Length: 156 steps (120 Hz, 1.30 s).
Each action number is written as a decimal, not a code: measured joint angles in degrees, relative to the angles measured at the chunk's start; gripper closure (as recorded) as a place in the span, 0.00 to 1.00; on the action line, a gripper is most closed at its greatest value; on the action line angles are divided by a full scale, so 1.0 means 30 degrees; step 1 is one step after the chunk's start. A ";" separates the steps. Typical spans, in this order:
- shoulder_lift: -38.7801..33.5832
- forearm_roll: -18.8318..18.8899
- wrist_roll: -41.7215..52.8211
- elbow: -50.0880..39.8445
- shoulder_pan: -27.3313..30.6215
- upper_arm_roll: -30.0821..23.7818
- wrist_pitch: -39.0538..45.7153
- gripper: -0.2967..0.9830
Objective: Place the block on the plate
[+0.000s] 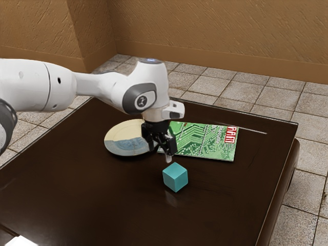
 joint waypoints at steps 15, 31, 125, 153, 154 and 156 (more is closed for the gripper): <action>0.0594 -0.0045 -0.0366 -0.0095 -0.0132 -0.0196 0.1199 0.23; 0.1172 -0.0068 -0.0762 -0.0136 -0.0416 -0.0235 0.2092 0.23; 0.1776 0.2727 -0.4483 -0.0229 -0.0751 -0.1255 0.2959 0.23; 0.2509 0.2670 -0.5177 -0.0775 -0.0511 -0.1206 0.3620 0.23; 0.2534 0.2669 -0.5197 -0.0774 -0.0510 -0.1205 0.3642 0.23; 0.2581 0.2667 -0.5237 -0.0772 -0.0508 -0.1205 0.3686 0.23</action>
